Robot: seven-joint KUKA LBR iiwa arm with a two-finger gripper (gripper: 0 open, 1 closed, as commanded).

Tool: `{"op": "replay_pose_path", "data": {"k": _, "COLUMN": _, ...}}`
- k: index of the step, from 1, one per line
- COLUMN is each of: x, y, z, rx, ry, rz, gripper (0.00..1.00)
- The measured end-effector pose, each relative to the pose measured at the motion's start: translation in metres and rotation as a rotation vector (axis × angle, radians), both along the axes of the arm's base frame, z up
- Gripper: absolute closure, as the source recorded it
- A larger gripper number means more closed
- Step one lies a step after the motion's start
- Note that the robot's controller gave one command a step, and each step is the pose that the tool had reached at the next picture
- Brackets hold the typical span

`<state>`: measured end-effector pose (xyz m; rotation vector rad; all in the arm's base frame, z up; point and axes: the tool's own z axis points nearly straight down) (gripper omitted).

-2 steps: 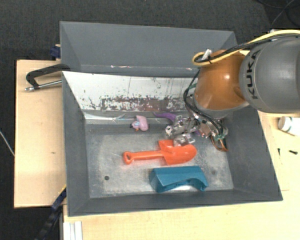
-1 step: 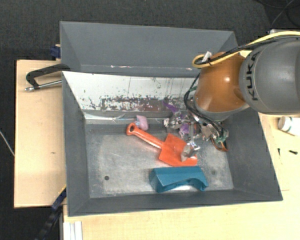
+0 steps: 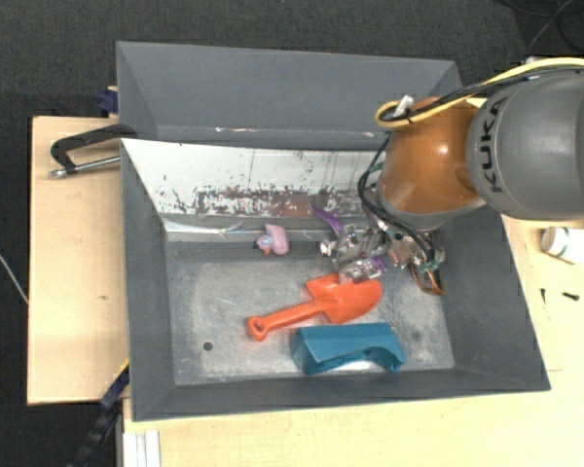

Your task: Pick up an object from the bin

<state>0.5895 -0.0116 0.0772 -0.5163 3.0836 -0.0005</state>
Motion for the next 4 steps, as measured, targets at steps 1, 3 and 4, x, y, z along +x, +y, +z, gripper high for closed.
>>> {"op": "replay_pose_path", "data": {"k": 1, "x": 0.0, "y": 0.0, "z": 0.0, "rx": 0.0, "ry": 0.0, "rz": 0.0, "gripper": 1.0}}
{"op": "replay_pose_path", "data": {"k": 3, "x": -0.043, "y": -0.004, "z": 0.056, "rx": 0.001, "ry": 0.014, "rz": -0.181, "gripper": 0.0}}
{"op": "replay_pose_path", "data": {"k": 4, "x": -0.042, "y": -0.004, "z": 0.039, "rx": 0.001, "ry": 0.014, "rz": -0.23, "gripper": 0.0}}
